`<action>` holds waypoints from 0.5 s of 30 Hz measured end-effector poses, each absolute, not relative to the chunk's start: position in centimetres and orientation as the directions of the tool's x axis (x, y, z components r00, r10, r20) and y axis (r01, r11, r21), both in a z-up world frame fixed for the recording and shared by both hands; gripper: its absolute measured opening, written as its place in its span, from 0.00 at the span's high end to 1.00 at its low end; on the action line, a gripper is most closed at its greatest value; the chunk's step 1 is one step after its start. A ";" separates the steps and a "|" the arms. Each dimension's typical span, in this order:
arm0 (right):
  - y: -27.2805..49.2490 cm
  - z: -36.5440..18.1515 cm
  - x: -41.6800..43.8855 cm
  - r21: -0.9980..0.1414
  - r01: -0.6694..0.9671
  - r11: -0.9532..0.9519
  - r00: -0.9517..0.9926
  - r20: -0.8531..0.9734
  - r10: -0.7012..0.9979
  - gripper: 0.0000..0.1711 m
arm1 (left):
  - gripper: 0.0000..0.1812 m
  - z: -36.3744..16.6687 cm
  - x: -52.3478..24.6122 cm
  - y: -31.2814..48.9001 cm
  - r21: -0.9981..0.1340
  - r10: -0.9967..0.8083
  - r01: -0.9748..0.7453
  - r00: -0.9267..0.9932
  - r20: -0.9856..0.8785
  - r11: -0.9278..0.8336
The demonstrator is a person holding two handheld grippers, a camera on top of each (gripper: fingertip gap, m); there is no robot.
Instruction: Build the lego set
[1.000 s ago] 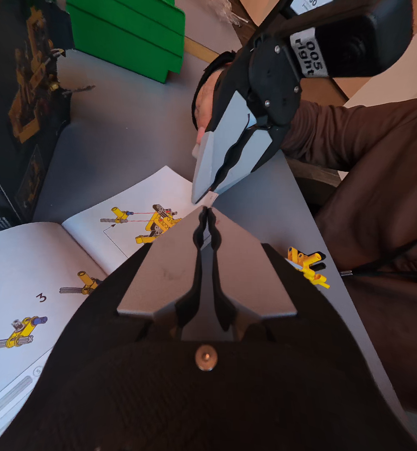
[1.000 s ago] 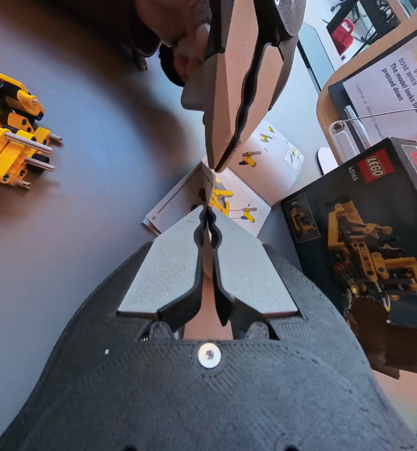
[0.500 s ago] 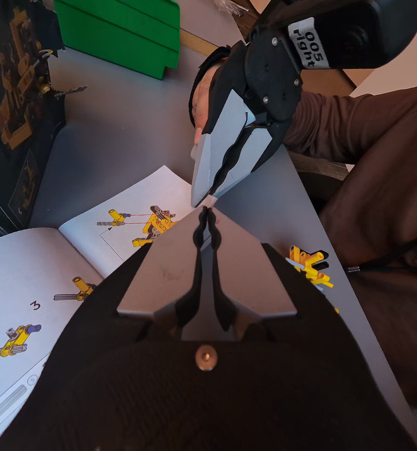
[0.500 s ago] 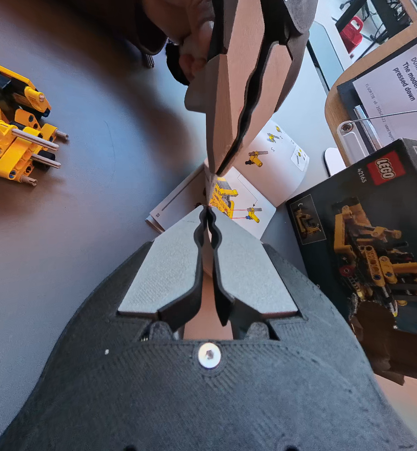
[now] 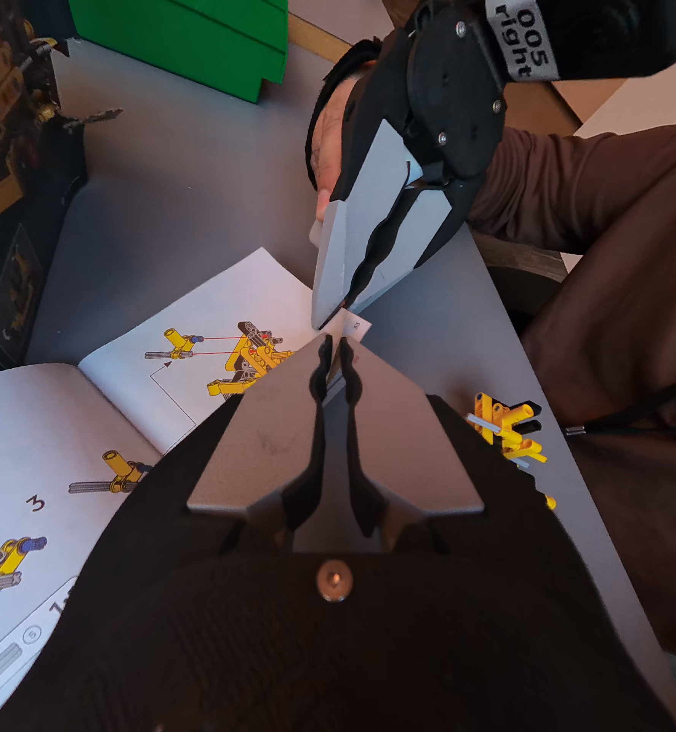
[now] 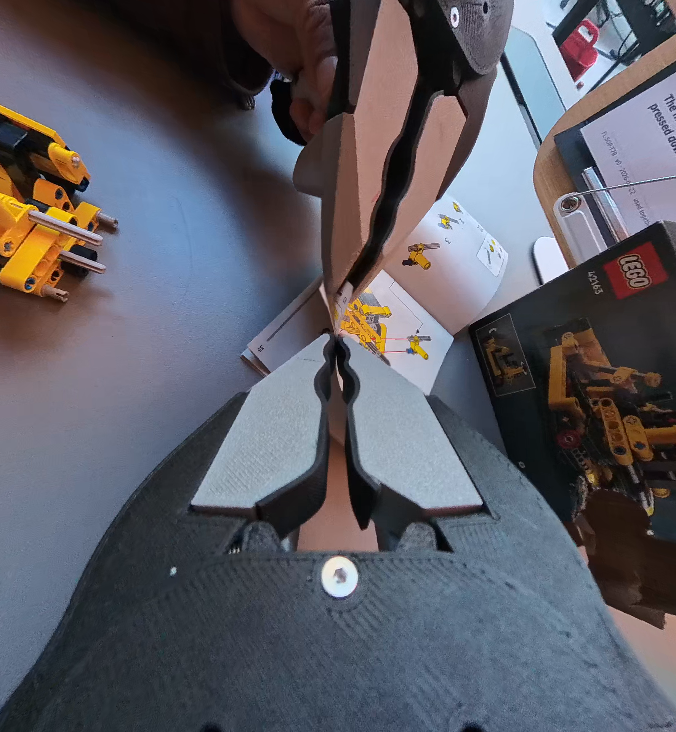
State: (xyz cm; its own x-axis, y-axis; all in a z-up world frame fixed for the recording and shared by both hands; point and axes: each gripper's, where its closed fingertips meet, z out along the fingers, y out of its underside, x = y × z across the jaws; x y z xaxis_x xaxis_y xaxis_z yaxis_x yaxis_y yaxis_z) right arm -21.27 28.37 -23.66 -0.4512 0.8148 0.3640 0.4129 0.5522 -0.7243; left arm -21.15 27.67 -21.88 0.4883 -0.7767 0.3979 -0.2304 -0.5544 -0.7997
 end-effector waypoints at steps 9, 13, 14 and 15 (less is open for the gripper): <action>29.1 -22.7 -21.8 -0.728 0.385 0.567 -0.390 0.428 0.815 0.79 | 1.00 -21.8 -22.0 28.8 -0.811 -0.742 -0.199 0.562 0.366 -0.551; 28.3 -20.8 -21.5 -0.767 0.296 0.569 -0.392 0.446 0.805 0.69 | 1.00 -21.0 -23.2 29.6 -0.826 -0.707 -0.125 0.595 0.381 -0.550; 28.1 -20.2 -21.4 -0.776 0.268 0.571 -0.392 0.454 0.800 0.70 | 1.00 -20.8 -23.6 29.9 -0.828 -0.695 -0.106 0.608 0.384 -0.550; 27.9 -19.7 -21.2 -0.786 0.242 0.568 -0.391 0.457 0.799 0.71 | 1.00 -20.5 -23.9 30.1 -0.832 -0.681 -0.083 0.622 0.387 -0.549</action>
